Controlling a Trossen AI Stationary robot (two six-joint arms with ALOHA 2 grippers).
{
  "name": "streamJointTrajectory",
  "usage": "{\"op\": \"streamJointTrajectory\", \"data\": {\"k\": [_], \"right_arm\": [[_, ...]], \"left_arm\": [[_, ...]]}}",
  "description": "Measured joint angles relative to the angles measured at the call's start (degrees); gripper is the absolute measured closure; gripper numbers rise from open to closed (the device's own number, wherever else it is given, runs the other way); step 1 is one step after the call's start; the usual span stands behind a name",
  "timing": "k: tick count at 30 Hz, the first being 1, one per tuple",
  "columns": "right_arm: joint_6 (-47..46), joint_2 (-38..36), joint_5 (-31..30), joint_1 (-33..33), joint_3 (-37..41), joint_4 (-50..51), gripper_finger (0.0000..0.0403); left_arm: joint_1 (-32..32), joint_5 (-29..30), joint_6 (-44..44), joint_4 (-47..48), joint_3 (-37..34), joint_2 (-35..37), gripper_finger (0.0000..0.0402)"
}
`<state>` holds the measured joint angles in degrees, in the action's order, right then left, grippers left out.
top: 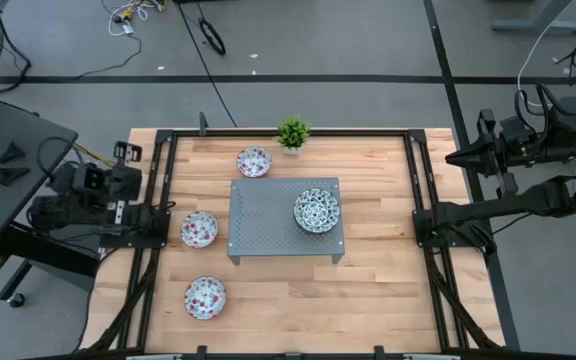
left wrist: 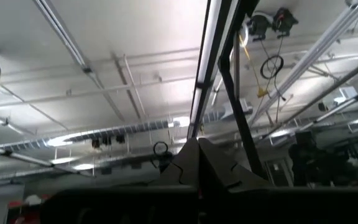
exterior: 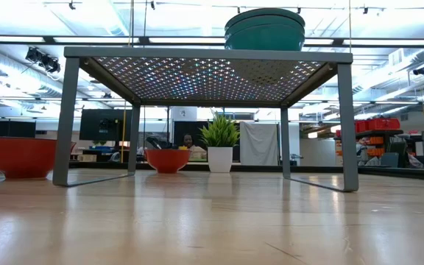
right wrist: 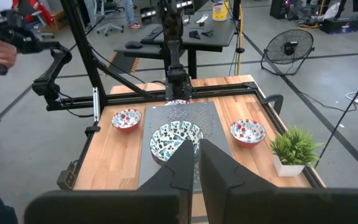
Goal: Pick & Place Mini bowls
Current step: Put the top red patterned bowl on the shelf
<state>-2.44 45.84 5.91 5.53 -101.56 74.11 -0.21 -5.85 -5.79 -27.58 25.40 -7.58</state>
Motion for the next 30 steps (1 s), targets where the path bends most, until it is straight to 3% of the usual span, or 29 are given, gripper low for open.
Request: {"op": "streamJointTrajectory", "data": {"k": [16,24,30], "right_arm": [[0.0,0.0,0.0,0.0,0.0,0.0,0.0373],[0.0,0.0,0.0,0.0,0.0,0.0,0.0373],[0.0,0.0,0.0,0.0,0.0,0.0,0.0373]], "left_arm": [[0.0,0.2,-0.9,18.1,24.9,-15.3,0.0401],[0.0,6.7,1.8,30.3,36.2,-23.2,0.0401],[0.0,8.2,2.1,35.3,41.9,-28.5,0.04]]}}
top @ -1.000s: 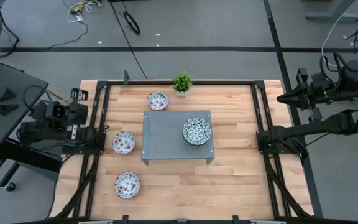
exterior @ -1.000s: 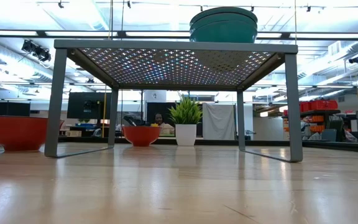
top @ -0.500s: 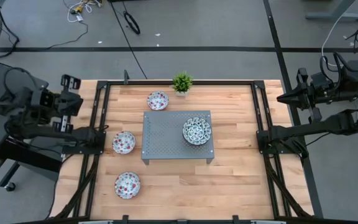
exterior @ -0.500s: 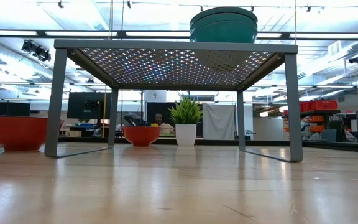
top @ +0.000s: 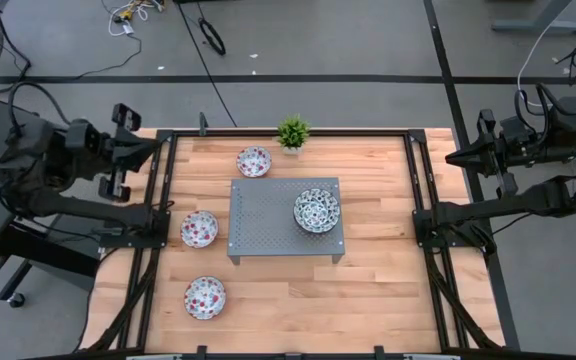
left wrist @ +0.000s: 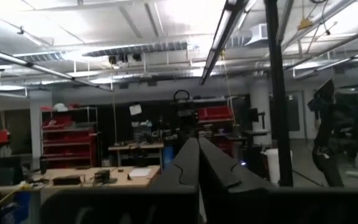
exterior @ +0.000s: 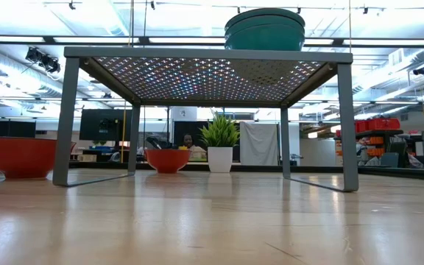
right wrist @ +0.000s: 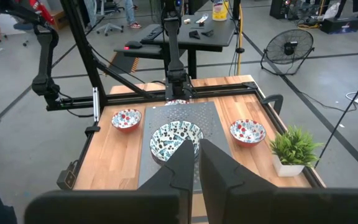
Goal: Pick & Place Mini bowls
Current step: Put the top red patterned bowl on the shelf
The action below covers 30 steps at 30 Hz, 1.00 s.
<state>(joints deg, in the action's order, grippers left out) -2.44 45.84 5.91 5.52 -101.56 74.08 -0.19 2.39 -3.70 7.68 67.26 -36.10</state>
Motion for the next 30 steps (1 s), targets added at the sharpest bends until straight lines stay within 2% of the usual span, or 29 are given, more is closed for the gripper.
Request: {"op": "streamJointTrajectory", "data": {"k": [7,14,26,30], "right_arm": [[0.0,0.0,0.0,0.0,0.0,0.0,0.0373],[0.0,0.0,0.0,0.0,0.0,0.0,0.0373],[0.0,0.0,0.0,0.0,0.0,0.0,0.0373],[0.0,0.0,0.0,0.0,0.0,0.0,0.0373]], "left_arm": [[0.0,5.0,0.0,0.3,1.8,-3.0,0.04],[0.0,6.0,0.0,1.0,1.8,-4.4,0.0399],[0.0,21.4,-7.1,5.0,1.8,-6.1,0.0399],[-0.3,24.2,-9.3,6.6,1.8,-7.1,0.0399]]}}
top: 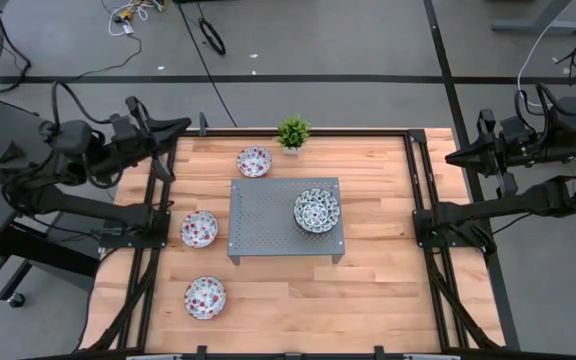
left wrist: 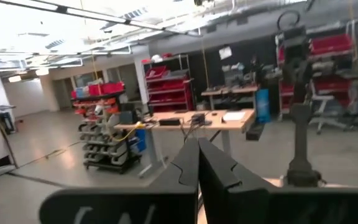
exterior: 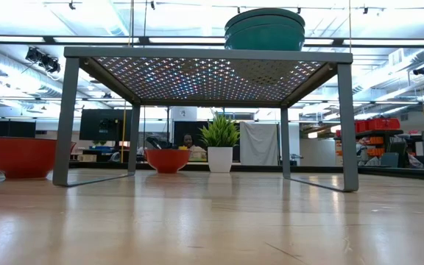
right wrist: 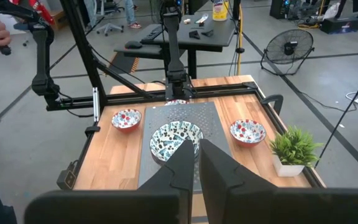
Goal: Pick & Place Mini bowls
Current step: Put the top red patterned bowl on the shelf
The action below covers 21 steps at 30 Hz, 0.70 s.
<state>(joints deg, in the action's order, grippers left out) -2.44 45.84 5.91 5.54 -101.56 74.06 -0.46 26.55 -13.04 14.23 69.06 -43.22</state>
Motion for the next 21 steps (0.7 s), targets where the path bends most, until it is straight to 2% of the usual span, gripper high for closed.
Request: {"op": "streamJointTrajectory", "data": {"k": [4,21], "right_arm": [[0.0,0.0,0.0,0.0,0.0,0.0,0.0373],[0.0,0.0,0.0,0.0,0.0,-0.5,0.0373]], "left_arm": [[-2.9,-0.7,-1.1,0.1,0.0,-1.1,0.0399],[-22.3,-21.3,5.4,0.2,0.0,-3.3,0.0399]]}}
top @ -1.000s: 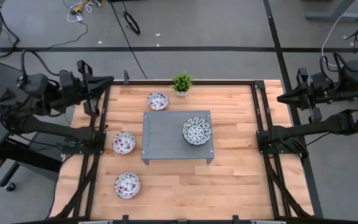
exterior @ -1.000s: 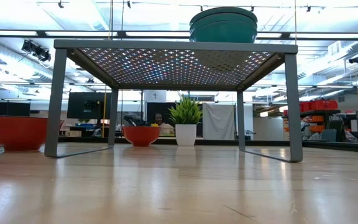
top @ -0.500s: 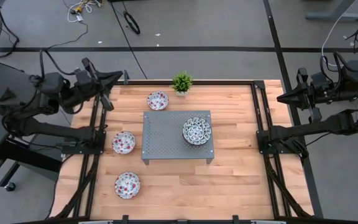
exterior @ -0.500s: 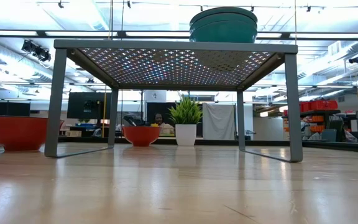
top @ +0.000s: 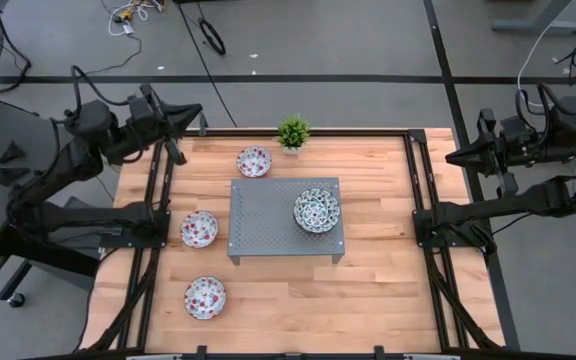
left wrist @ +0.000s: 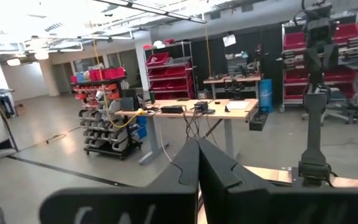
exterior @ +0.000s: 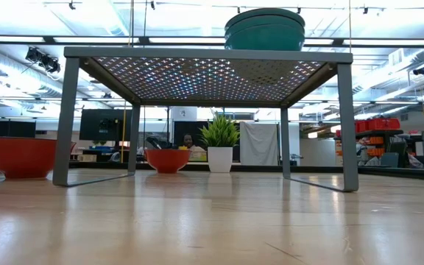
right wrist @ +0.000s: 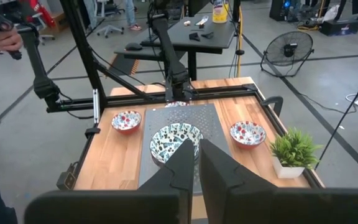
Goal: Pick & Place Mini bowls
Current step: Put the top red patterned bowl on the shelf
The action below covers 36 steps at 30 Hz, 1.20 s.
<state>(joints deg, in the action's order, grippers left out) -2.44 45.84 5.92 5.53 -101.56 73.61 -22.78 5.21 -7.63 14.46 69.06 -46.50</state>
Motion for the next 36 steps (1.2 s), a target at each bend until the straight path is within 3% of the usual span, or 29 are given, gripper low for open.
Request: {"op": "streamJointTrajectory", "data": {"k": [7,20,36], "right_arm": [[0.0,0.0,0.0,0.0,0.0,-1.1,0.0373],[0.0,0.0,0.0,0.0,0.0,-1.1,0.0373],[0.0,0.0,0.0,0.0,0.0,-1.2,0.0373]], "left_arm": [[-6.1,-4.8,2.7,1.1,1.0,-1.5,0.0399],[-14.0,-11.5,1.0,14.0,16.8,-11.6,0.0399],[-19.8,-16.1,1.3,22.7,29.9,-20.2,0.0399]]}}
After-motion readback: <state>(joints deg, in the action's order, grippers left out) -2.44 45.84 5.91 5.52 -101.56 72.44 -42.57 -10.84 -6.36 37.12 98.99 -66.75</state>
